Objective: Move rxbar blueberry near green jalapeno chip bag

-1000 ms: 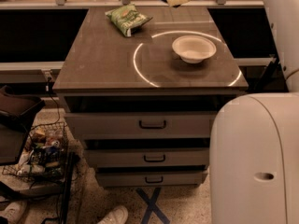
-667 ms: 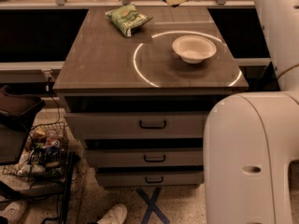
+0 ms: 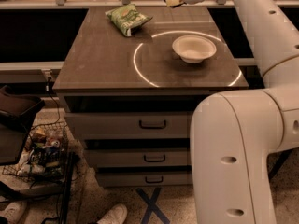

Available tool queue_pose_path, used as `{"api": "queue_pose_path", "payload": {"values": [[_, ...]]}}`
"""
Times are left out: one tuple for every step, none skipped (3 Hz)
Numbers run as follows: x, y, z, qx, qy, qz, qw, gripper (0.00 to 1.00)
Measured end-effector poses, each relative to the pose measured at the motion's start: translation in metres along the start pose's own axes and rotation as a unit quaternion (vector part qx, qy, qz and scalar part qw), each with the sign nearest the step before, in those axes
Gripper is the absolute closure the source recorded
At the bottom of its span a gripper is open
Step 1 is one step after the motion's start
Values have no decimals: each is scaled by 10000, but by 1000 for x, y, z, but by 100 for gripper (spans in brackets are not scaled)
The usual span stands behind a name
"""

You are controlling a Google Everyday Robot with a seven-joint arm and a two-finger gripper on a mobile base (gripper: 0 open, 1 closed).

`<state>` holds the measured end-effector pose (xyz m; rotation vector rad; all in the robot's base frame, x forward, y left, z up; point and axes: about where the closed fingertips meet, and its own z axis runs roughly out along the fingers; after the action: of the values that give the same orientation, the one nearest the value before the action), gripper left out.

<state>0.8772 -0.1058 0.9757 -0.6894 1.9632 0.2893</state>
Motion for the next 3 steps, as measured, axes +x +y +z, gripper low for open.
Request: {"api": "queue_pose_path", "payload": {"values": [[10, -14, 15, 336, 109, 270, 9990, 100], [28, -23, 34, 500, 174, 597, 9968, 100], [43, -27, 55, 547, 199, 822, 9949, 100]]}}
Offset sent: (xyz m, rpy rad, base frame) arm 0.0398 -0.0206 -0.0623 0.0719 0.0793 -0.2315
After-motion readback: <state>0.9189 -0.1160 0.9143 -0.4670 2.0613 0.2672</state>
